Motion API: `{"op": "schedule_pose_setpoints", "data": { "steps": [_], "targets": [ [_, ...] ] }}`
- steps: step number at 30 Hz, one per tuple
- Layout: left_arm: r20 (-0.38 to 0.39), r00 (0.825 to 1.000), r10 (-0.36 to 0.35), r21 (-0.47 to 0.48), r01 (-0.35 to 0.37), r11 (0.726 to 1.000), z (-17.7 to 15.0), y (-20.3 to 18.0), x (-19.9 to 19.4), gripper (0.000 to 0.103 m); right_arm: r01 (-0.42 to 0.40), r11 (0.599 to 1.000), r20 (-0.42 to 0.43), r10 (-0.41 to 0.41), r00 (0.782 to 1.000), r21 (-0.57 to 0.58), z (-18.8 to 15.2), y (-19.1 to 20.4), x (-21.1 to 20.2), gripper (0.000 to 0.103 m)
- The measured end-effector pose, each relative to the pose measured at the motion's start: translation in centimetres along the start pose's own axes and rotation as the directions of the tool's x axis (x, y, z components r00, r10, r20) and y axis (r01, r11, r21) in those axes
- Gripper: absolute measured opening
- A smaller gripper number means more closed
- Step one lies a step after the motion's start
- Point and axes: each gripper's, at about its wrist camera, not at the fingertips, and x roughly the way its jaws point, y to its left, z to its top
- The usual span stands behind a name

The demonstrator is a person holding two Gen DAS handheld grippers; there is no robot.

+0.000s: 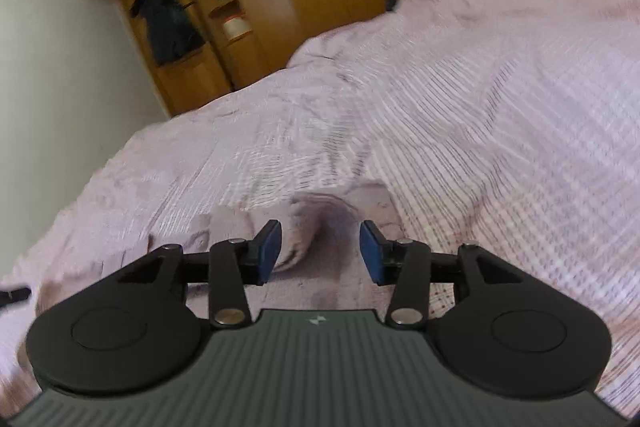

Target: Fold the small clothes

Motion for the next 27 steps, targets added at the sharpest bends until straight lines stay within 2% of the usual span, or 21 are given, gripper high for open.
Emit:
{"op": "schedule_pose_setpoints", "data": {
  "steps": [2, 3, 5, 6, 10, 12, 15, 17, 19, 23, 27],
  "targets": [
    [-0.083, 0.992, -0.095, 0.029, 0.098, 0.995, -0.6, -1.7, 1.0, 0.030, -0.029, 0.997, -0.020, 0.027, 0.999, -0.074, -0.2, 1.5, 0.0, 0.050],
    [-0.106, 0.988, -0.114, 0.030, 0.118, 0.993, -1.0, -2.4, 1.4, 0.030, -0.074, 0.994, -0.043, 0.071, 0.997, -0.082, -0.4, 2.2, 0.3, 0.049],
    [-0.129, 0.987, -0.093, 0.078, 0.104, 0.992, -1.7, -4.1, 2.5, 0.030, -0.188, 0.979, -0.114, 0.179, 0.977, -0.079, -1.0, 3.5, 1.2, 0.041],
    [-0.128, 0.989, -0.069, 0.109, 0.083, 0.991, -2.1, -4.8, 3.0, 0.030, -0.212, 0.973, -0.143, 0.198, 0.970, -0.093, -1.5, 4.5, 1.8, 0.041],
    [-0.131, 0.991, -0.018, 0.227, 0.047, 0.973, -2.1, -6.5, 5.6, 0.030, -0.213, 0.943, -0.192, 0.166, 0.967, -0.257, -3.3, 8.1, 4.0, 0.041],
    [-0.129, 0.992, -0.012, 0.247, 0.044, 0.968, -1.0, -6.9, 7.2, 0.031, -0.203, 0.935, -0.235, 0.136, 0.962, -0.290, -3.6, 9.1, 5.9, 0.040],
    [-0.126, 0.992, -0.015, 0.226, 0.043, 0.973, 0.5, -6.6, 9.1, 0.031, -0.200, 0.930, -0.237, 0.127, 0.963, -0.310, -3.2, 9.7, 8.0, 0.040],
    [-0.118, 0.993, -0.003, 0.216, 0.029, 0.976, 1.4, -6.2, 10.6, 0.031, -0.160, 0.934, -0.204, 0.097, 0.974, -0.321, -2.0, 9.7, 9.3, 0.040],
    [-0.084, 0.996, 0.032, 0.205, -0.014, 0.979, 2.4, -5.7, 11.5, 0.030, -0.092, 0.955, -0.144, 0.052, 0.988, -0.282, -1.0, 9.1, 10.3, 0.040],
    [-0.052, 0.998, 0.037, 0.085, -0.032, 0.996, 3.7, -3.7, 10.6, 0.030, -0.020, 0.983, -0.079, 0.006, 0.997, -0.182, -0.2, 6.7, 10.0, 0.040],
    [-0.048, 0.997, 0.067, 0.131, -0.061, 0.990, 3.6, -3.1, 7.6, 0.030, -0.002, 0.986, -0.079, -0.012, 0.997, -0.165, -0.1, 4.7, 7.5, 0.040]
  ]
}}
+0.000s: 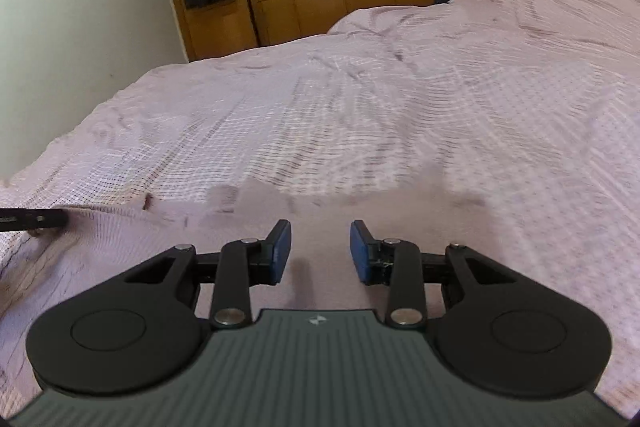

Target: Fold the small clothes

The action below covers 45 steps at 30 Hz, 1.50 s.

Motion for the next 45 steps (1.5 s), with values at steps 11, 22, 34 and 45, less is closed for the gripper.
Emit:
{"op": "schedule_pose_setpoints", "data": {
  "steps": [11, 22, 34, 45],
  "targets": [
    [-0.050, 0.997, 0.066, 0.025, -0.065, 0.998, -1.6, 2.5, -3.9, 0.032, 0.039, 0.987, -0.035, -0.034, 0.999, 0.155, -3.7, -4.5, -9.4, 0.041],
    [-0.141, 0.990, -0.020, -0.362, -0.033, 0.932, -9.5, 7.5, -9.8, 0.060, 0.031, 0.965, -0.031, -0.024, 0.999, 0.259, -4.0, -7.2, -10.8, 0.070],
    [-0.120, 0.966, -0.230, -0.587, 0.118, 0.801, -11.1, 8.4, -9.0, 0.072, -0.068, 0.784, -0.071, 0.141, 0.987, 0.616, -8.5, -10.9, -13.5, 0.084],
    [0.000, 0.945, -0.327, -0.681, 0.239, 0.692, -10.6, 9.7, -5.9, 0.069, -0.176, 0.705, 0.030, 0.215, 0.976, 0.687, -8.8, -10.6, -9.3, 0.074]
  ]
}}
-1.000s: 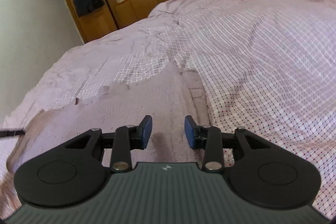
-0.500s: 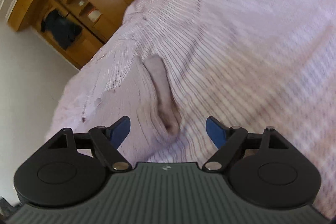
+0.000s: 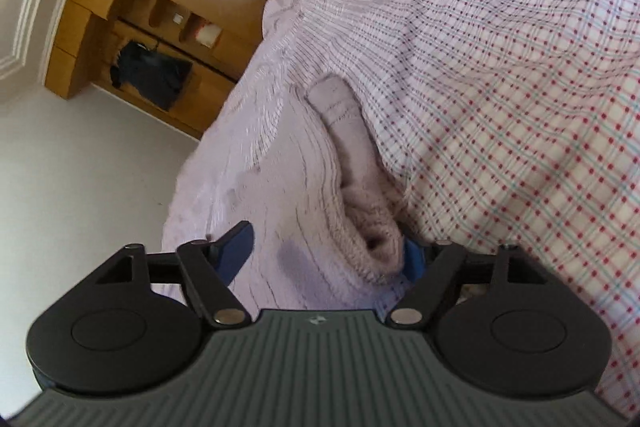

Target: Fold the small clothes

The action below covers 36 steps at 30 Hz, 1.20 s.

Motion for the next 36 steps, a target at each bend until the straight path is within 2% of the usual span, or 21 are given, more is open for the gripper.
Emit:
{"op": "schedule_pose_setpoints", "data": {
  "steps": [1, 2, 3, 4, 5, 7, 8, 12, 14, 20, 24, 27, 29, 32, 36],
  "targets": [
    [0.013, 1.000, 0.015, 0.002, -0.015, 1.000, -0.3, -0.1, -0.2, 0.062, -0.001, 1.000, 0.010, 0.000, 1.000, 0.015, 0.0, -0.2, -0.2, 0.066],
    [0.025, 0.999, 0.040, 0.012, -0.040, 0.999, -0.7, -0.3, -0.4, 0.045, 0.000, 1.000, 0.014, -0.001, 1.000, 0.031, 0.2, -0.6, -0.5, 0.055],
    [0.034, 0.997, 0.064, 0.017, -0.065, 0.998, -0.9, -0.3, -0.5, 0.035, 0.006, 0.999, 0.014, -0.006, 1.000, 0.046, 0.3, -0.9, -0.7, 0.048],
    [0.035, 0.997, 0.072, 0.008, -0.072, 0.997, -1.1, -0.2, -0.5, 0.031, 0.010, 0.998, 0.009, -0.010, 1.000, 0.058, 0.4, -1.2, -0.9, 0.029],
    [0.038, 0.997, 0.061, -0.010, -0.061, 0.998, -1.3, -0.1, -0.6, 0.027, 0.015, 0.997, 0.002, -0.015, 1.000, 0.070, 0.3, -1.4, -0.9, 0.022],
    [0.054, 0.997, 0.053, -0.027, -0.052, 0.998, -1.4, 0.2, -1.1, 0.025, 0.021, 0.997, 0.027, -0.023, 0.999, 0.069, 0.0, -1.4, -1.4, 0.018],
    [0.066, 0.997, 0.048, -0.024, -0.046, 0.999, -1.4, 0.2, -1.7, 0.024, 0.020, 0.998, 0.070, -0.024, 0.997, 0.061, -0.2, -1.1, -2.0, 0.016],
    [0.078, 0.997, -0.025, -0.006, 0.025, 1.000, -1.7, -0.1, -4.5, 0.022, -0.034, 0.998, 0.126, 0.028, 0.992, 0.046, -0.6, 0.0, -4.0, 0.015],
    [0.085, 0.996, -0.040, -0.012, 0.041, 0.999, -2.2, -0.2, -6.3, 0.022, -0.062, 0.997, 0.120, 0.055, 0.991, 0.052, -0.9, 0.3, -5.1, 0.014],
    [0.099, 0.993, -0.062, -0.052, 0.067, 0.996, -3.5, 0.9, -10.6, 0.021, -0.057, 0.991, 0.116, 0.043, 0.992, 0.120, -2.3, -0.6, -9.3, 0.014],
    [0.094, 0.994, -0.055, -0.074, 0.062, 0.995, -5.4, 1.2, -13.1, 0.021, -0.080, 0.986, 0.105, 0.064, 0.992, 0.146, -3.4, -1.1, -12.6, 0.014],
    [0.078, 0.997, 0.006, -0.030, -0.004, 1.000, -6.9, 1.0, -14.2, 0.022, -0.068, 0.985, 0.084, 0.055, 0.995, 0.157, -4.7, -1.3, -14.9, 0.015],
    [0.059, 0.995, 0.075, 0.007, -0.076, 0.997, -7.5, 0.9, -13.7, 0.023, -0.013, 0.988, 0.052, 0.005, 0.999, 0.154, -5.3, -2.1, -15.2, 0.015],
    [0.032, 0.991, 0.131, 0.009, -0.131, 0.991, -7.5, 1.2, -12.7, 0.027, 0.065, 0.990, -0.006, -0.065, 0.998, 0.129, -5.6, -3.1, -13.9, 0.015],
    [0.069, 0.979, 0.192, 0.020, -0.194, 0.981, -7.1, 1.2, -13.5, 0.030, 0.060, 0.998, -0.034, -0.060, 0.998, 0.018, -5.7, -3.2, -13.9, 0.015]
  ]
}}
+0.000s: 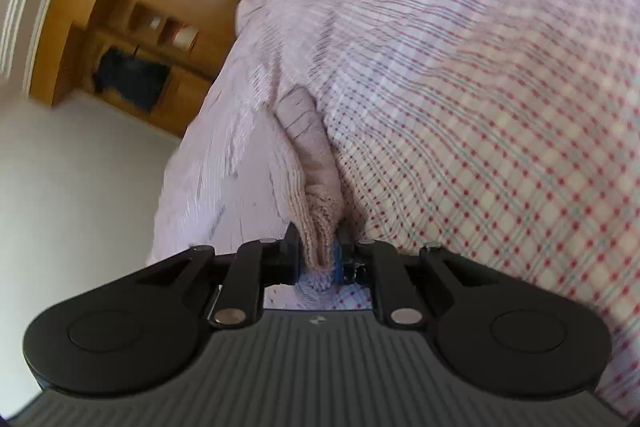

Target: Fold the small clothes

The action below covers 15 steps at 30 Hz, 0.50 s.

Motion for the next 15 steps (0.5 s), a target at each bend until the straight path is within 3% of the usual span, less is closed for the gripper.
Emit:
{"op": "schedule_pose_setpoints", "data": {
  "steps": [4, 7, 11, 15],
  "targets": [
    [0.045, 0.998, 0.036, 0.028, -0.037, 0.999, -0.5, -0.4, -1.9, 0.030, 0.015, 0.996, -0.013, -0.016, 1.000, -0.086, -0.3, 0.4, -0.5, 0.016],
    [0.067, 0.996, 0.066, 0.113, -0.073, 0.991, -0.7, -1.8, -2.7, 0.030, 0.021, 0.993, 0.010, -0.020, 1.000, -0.116, -0.3, 0.4, -1.8, 0.021],
    [0.148, 0.983, 0.106, 0.287, -0.145, 0.947, -1.5, -6.4, -2.6, 0.031, 0.087, 0.984, 0.068, -0.077, 0.995, -0.157, 0.7, 0.4, -2.8, 0.036],
    [0.180, 0.983, 0.047, 0.411, -0.119, 0.904, -2.6, -10.2, -2.2, 0.036, 0.077, 0.979, 0.078, -0.063, 0.995, -0.187, 0.8, 0.3, -3.6, 0.048]
  ]
}}
